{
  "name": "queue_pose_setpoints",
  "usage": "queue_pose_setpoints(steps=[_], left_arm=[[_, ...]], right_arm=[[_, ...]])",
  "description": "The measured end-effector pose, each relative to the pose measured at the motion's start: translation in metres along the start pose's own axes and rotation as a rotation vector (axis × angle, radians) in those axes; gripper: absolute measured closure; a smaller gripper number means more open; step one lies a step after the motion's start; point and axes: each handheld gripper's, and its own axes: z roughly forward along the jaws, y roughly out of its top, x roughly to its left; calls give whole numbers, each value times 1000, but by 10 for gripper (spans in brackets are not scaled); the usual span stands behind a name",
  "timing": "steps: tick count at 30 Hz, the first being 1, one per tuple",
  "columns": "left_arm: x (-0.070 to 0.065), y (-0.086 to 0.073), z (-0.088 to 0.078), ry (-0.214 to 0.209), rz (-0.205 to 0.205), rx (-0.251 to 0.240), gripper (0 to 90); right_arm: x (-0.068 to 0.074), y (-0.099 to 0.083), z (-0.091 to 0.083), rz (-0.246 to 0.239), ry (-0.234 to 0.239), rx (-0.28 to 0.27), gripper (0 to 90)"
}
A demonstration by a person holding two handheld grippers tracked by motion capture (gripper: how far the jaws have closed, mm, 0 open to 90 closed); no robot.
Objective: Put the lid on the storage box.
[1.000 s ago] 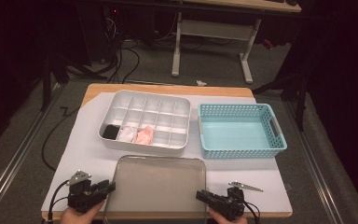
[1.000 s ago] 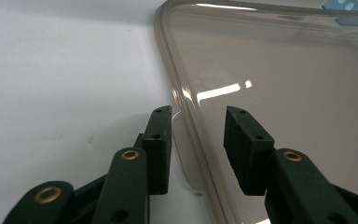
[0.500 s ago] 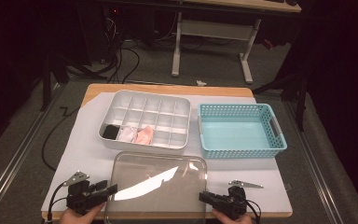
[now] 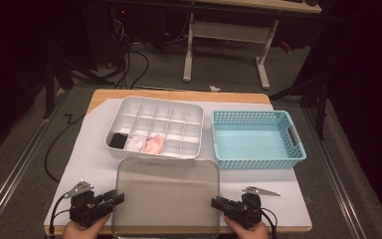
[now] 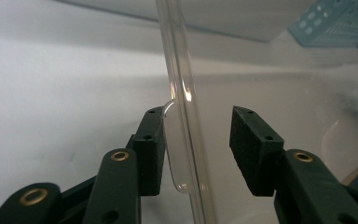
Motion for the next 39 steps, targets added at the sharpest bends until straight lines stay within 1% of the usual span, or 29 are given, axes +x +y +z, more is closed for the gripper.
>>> queue_pose_setpoints(steps=[1, 3, 5, 6, 10, 15, 17, 20, 22, 26, 28, 30, 32, 36, 39], left_arm=[[0, 1, -1, 3, 3, -4, 569], [0, 4, -2, 6, 6, -24, 572], [0, 9, -5, 5, 8, -46, 579], [1, 10, -6, 7, 9, -52, 583], [4, 12, -7, 8, 6, -62, 586], [5, 12, -6, 20, 13, -71, 593], [4, 15, -8, 21, 17, -78, 594], [2, 22, -9, 23, 28, -96, 597], [2, 28, -11, 29, 36, -120, 602], [0, 40, -16, 51, 52, -158, 631], [-1, 48, -19, 75, 70, -174, 635], [-1, 53, -20, 79, 71, -185, 635], [0, 57, -22, 75, 67, -202, 635], [0, 66, -24, 89, 84, -222, 635], [2, 73, -26, 93, 84, -235, 634]], right_arm=[[3, 4, -1, -16, -8, -12, 654], [6, 9, -1, -23, -12, -25, 655], [9, 14, -2, -47, -18, -39, 652], [12, 18, -1, -55, -22, -49, 649], [17, 27, 3, -92, -50, -60, 625], [16, 31, 11, -99, -90, -58, 597], [16, 32, 12, -103, -92, -58, 598], [20, 39, 10, -118, -98, -78, 599], [23, 45, 10, -124, -105, -91, 604], [30, 59, 9, -148, -110, -135, 614], [32, 64, 11, -159, -112, -143, 614], [36, 70, 12, -169, -112, -152, 614], [38, 75, 13, -167, -107, -162, 615], [41, 84, 14, -170, -103, -180, 616], [43, 90, 16, -173, -99, -185, 616]])
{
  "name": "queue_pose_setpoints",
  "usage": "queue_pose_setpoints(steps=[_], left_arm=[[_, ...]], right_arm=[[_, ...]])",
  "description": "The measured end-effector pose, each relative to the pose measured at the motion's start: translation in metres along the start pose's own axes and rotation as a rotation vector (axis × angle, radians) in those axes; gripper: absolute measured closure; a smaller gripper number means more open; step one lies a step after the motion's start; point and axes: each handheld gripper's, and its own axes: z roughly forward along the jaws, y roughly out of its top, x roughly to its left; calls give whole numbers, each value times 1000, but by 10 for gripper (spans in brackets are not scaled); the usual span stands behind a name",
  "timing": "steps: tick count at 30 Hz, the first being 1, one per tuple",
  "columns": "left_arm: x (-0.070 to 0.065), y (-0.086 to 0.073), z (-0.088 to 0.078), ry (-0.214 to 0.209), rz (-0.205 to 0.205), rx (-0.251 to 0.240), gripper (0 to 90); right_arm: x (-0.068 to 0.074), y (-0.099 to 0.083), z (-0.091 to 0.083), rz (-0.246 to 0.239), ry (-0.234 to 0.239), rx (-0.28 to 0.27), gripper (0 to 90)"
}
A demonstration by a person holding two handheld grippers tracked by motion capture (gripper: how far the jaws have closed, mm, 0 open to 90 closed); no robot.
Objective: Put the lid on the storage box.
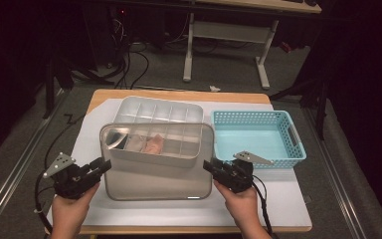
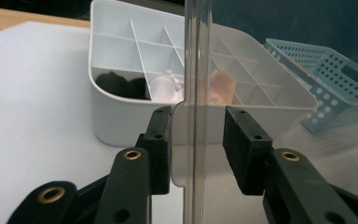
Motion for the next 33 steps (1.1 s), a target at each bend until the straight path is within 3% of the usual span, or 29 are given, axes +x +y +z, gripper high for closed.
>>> queue_pose_setpoints(steps=[11, 21, 33], left_arm=[[12, 23, 7, 12, 3, -16, 631], [36, 42, 25, 8, -25, -16, 628], [49, 59, 51, 23, -29, 31, 612]], right_arm=[[1, 27, 17, -2, 0, 0, 613], [-1, 50, 42, 26, -1, 20, 613], [-13, 69, 62, 60, -18, 38, 611]])
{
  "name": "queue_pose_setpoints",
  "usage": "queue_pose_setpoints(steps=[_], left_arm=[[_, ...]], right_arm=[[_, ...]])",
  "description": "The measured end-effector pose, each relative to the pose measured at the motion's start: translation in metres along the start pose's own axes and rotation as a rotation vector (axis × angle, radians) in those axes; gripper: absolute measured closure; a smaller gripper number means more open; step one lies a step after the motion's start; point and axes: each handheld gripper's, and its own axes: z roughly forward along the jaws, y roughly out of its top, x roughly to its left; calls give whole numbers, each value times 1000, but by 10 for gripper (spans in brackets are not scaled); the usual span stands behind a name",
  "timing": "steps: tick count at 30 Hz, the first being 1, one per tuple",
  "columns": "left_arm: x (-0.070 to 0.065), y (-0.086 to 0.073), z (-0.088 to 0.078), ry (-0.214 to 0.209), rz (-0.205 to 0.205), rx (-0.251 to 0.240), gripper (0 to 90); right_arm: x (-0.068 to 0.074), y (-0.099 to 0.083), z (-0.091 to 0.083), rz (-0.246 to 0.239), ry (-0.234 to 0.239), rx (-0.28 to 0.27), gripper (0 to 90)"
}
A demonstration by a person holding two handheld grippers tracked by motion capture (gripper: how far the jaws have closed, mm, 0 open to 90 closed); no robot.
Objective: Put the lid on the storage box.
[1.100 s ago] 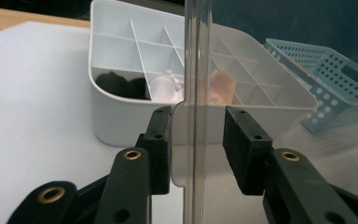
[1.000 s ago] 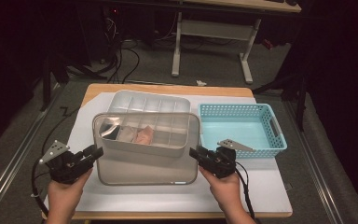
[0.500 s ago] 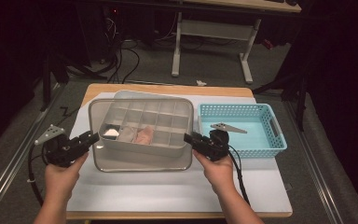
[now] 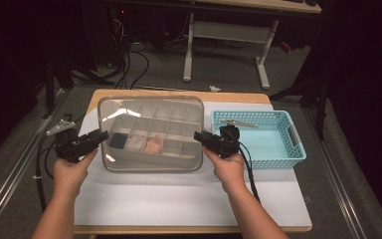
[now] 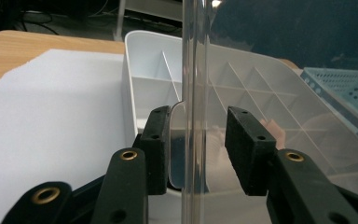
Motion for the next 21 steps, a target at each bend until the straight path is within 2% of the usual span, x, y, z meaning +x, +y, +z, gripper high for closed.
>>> queue_pose_setpoints(steps=[7, 12, 16, 21], left_arm=[[4, 14, 9, -3, 5, 12, 605], [15, 20, 20, -20, -15, 32, 599], [23, 21, 29, -28, -42, 55, 593], [32, 25, 43, -61, -49, 67, 589]], right_arm=[[-5, 10, 10, 16, -11, 6, 602], [-8, 16, 19, 28, -18, 17, 592], [-8, 21, 27, 15, -34, 32, 574], [-12, 23, 35, 13, -54, 50, 546]])
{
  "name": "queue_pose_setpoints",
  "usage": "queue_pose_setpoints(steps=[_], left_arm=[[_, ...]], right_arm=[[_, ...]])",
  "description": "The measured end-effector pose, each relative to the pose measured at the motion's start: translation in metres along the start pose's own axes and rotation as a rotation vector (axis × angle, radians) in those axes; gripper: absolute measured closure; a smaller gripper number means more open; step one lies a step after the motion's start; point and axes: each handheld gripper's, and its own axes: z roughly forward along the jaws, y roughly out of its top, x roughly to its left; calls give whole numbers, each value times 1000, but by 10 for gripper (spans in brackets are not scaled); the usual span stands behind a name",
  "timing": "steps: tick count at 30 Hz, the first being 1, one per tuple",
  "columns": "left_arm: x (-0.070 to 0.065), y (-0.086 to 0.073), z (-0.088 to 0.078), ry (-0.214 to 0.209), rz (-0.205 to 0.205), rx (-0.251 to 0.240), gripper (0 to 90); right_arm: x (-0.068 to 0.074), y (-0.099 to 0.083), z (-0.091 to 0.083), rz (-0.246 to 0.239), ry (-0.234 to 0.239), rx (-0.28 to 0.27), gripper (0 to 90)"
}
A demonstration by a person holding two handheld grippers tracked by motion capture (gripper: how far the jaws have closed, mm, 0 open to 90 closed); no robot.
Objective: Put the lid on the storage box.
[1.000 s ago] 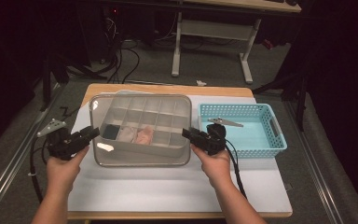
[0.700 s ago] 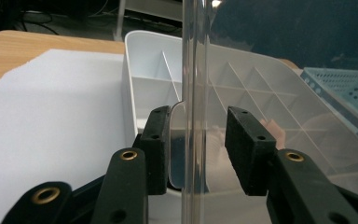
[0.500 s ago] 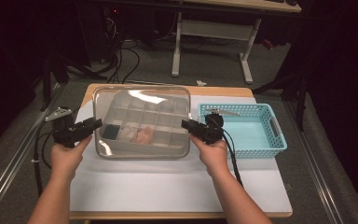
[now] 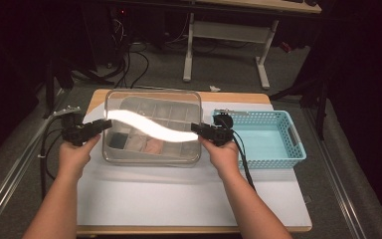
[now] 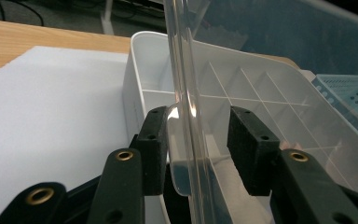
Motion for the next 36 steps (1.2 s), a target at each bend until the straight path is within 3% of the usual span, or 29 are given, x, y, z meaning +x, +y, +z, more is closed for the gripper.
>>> queue_pose_setpoints(steps=[12, 19, 26, 30, 36], left_arm=[[9, 4, 23, 6, -3, 41, 575], [10, 2, 27, 37, 8, 49, 594], [12, 1, 32, 59, 16, 67, 600], [11, 0, 35, 82, 30, 78, 626], [12, -1, 34, 84, 27, 69, 611]], right_arm=[[-5, 0, 12, -32, -69, 52, 470], [-7, 0, 19, -39, -95, 84, 441], [-3, 0, 24, -82, -150, 126, 418], [-4, 1, 24, -70, -154, 130, 417], [-5, 3, 20, -71, -139, 117, 428]])
